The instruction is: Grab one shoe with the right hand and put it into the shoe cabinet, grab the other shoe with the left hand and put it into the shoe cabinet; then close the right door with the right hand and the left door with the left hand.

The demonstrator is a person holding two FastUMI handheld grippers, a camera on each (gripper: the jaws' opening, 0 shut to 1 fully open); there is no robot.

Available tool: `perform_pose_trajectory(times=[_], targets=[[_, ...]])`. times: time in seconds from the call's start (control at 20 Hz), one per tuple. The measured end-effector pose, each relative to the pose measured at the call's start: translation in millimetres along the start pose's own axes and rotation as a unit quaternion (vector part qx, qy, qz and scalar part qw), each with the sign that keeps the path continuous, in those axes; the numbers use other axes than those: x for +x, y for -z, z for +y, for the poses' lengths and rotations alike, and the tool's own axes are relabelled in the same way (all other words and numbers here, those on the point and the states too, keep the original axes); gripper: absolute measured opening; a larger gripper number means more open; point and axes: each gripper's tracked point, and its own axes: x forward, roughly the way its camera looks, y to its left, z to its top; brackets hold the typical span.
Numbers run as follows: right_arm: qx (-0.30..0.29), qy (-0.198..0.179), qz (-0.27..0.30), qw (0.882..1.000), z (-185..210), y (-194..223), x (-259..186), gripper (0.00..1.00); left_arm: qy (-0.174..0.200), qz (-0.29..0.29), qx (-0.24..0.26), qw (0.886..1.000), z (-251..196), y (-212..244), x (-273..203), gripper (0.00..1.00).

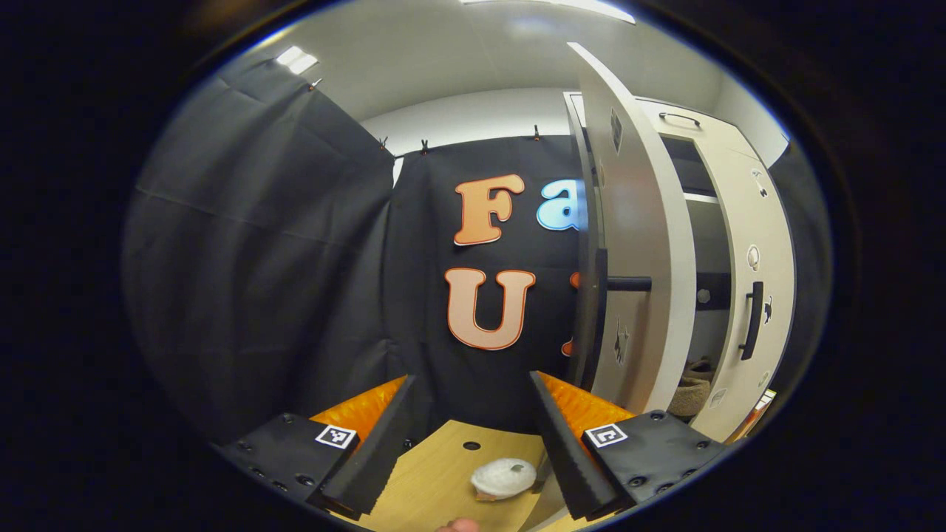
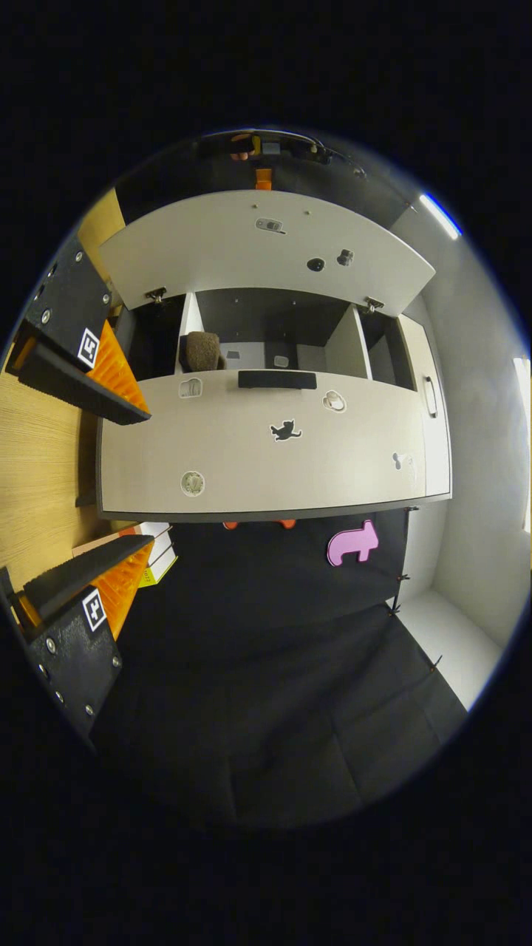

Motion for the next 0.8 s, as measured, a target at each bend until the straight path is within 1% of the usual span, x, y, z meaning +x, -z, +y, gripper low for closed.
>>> perform_pose_trajectory(times=[0.05,0.1,0.15,0.2,0.3,0.35,0.4,0.45,0.5,0.55,0.6,0.65,0.7,0.8], targets=[[-0.001,0.001,0.001,1.0,-1,0,0,0.93,0.002,-0.002,0.002,1.0,-1,-1,-1,0.96],[-0.001,0.002,0.0,1.0,-1,0,0,0.93,0.004,-0.004,0.0,1.0,-2,0,-1,0.94],[-0.001,0.003,0.0,1.0,-1,-2,0,0.93,0.005,-0.006,0.0,1.0,-3,0,-1,0.99],[-0.001,0.002,0.001,1.0,1,-2,0,0.92,0.007,-0.009,0.002,1.0,-5,-1,-2,0.94],[-0.003,0.001,-0.001,1.0,4,-6,2,0.93,0.014,-0.014,-0.001,1.0,-13,-2,-4,0.94],[-0.004,-0.002,-0.004,1.0,7,-9,2,0.92,0.024,-0.015,-0.004,1.0,-20,-2,-7,0.99],[-0.004,-0.006,-0.007,1.0,10,-11,2,0.92,0.033,-0.014,-0.009,0.999,-30,-1,-10,0.99],[-0.006,-0.01,-0.008,1.0,11,-13,1,0.92,0.043,-0.012,-0.014,0.999,-38,0,-14,0.96],[-0.008,-0.011,-0.009,1.0,13,-13,1,0.93,0.054,-0.011,-0.014,0.998,-47,0,-17,0.96],[-0.01,-0.011,-0.011,1.0,13,-14,0,0.93,0.064,-0.012,-0.013,0.998,-57,0,-20,0.94],[-0.01,-0.01,-0.01,1.0,13,-13,-2,0.92,0.074,-0.013,-0.012,0.997,-68,0,-23,0.96],[-0.009,-0.011,-0.009,1.0,14,-11,-4,0.93,0.085,-0.012,-0.011,0.996,-77,1,-24,0.94],[-0.009,-0.011,-0.006,1.0,14,-10,-5,0.92,0.101,-0.012,-0.01,0.995,-91,1,-25,0.96],[-0.011,-0.009,-0.003,1.0,12,-8,-8,0.92,0.132,-0.008,-0.013,0.991,-119,3,-26,0.96]])
